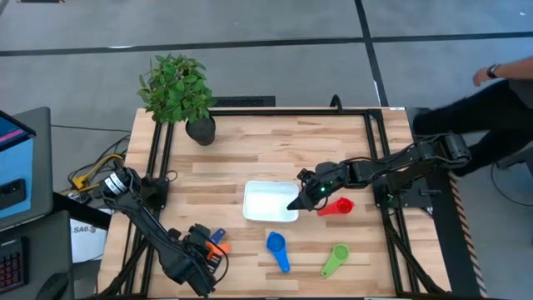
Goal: Nest measuring cups in basket
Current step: Stack the orange measuring cup into the purple measuring cup
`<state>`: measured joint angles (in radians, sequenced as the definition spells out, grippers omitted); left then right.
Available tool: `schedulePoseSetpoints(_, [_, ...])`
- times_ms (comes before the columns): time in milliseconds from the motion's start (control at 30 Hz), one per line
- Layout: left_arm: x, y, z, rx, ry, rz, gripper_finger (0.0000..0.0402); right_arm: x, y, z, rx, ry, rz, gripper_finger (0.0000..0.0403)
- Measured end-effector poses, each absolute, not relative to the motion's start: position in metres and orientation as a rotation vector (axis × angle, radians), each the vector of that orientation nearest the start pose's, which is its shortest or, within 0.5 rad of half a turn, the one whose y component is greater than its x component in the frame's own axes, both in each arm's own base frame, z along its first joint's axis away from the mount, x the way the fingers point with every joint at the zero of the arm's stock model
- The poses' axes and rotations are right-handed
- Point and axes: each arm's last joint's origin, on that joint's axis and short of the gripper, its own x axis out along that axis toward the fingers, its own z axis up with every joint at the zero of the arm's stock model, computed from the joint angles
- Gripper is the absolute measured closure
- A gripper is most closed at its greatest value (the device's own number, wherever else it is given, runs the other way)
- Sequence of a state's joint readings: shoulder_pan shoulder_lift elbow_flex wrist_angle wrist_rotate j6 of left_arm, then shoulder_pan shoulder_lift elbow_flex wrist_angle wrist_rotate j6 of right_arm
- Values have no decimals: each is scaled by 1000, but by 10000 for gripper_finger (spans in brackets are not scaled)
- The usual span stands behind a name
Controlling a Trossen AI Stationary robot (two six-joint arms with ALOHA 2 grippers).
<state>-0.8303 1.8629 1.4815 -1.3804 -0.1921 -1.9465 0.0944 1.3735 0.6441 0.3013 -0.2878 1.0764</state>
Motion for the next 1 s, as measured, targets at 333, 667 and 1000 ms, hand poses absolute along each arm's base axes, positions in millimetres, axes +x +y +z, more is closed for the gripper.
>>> schedulePoseSetpoints(333, [232, -231, 217, -570, 1279, 943, 299, 276, 34, 204, 1073, 590, 112, 255])
schedulePoseSetpoints(667, [240, -223, 211, -610, 1315, 946, 338, 276, 35, 204, 1081, 602, 131, 261])
schedulePoseSetpoints(1000, [226, -227, 226, -809, 1229, 1069, 394, 276, 33, 204, 1090, 603, 129, 270])
